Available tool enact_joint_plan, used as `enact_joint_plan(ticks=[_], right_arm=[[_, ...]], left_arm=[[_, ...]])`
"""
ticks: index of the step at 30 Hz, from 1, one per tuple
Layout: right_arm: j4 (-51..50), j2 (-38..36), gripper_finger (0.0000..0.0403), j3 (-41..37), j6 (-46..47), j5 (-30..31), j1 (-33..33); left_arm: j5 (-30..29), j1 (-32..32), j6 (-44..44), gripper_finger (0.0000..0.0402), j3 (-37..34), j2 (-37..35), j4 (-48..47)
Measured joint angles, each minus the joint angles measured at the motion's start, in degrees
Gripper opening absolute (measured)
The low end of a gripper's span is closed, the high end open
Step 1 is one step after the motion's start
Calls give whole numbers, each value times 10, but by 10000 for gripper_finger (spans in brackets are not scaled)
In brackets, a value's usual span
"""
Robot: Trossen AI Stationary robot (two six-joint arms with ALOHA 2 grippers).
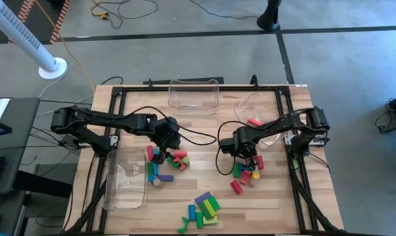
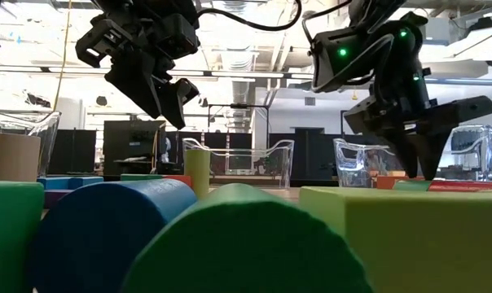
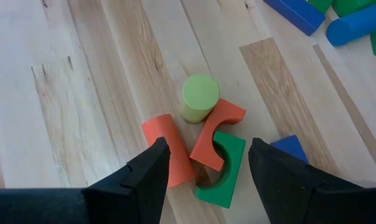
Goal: Sort blocks by size
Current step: Put the red arch block into the middle transparent bin
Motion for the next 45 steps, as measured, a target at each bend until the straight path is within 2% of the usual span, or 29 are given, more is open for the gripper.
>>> enact_joint_plan(ticks=[6, 17, 20, 25, 32, 45], right_arm=[[4, 0, 162, -4, -2, -39, -25], [34, 0, 158, -50, -8, -61, -41], [40, 0, 134, -46, -2, -61, -38], [47, -1, 64, -42, -2, -59, -34], [29, 0, 59, -39, 0, -58, -35], [-4, -32, 59, 80, -7, 70, -35]], left_arm=[[0, 0, 0, 210, 0, 0, 0], [0, -13, 4, 210, 0, 0, -1], [0, -14, 9, 210, 0, 0, 0], [-3, -14, 10, 210, 0, 0, 3], [-5, -14, 5, 210, 0, 0, 3], [-76, -12, 21, 210, 0, 0, 107]])
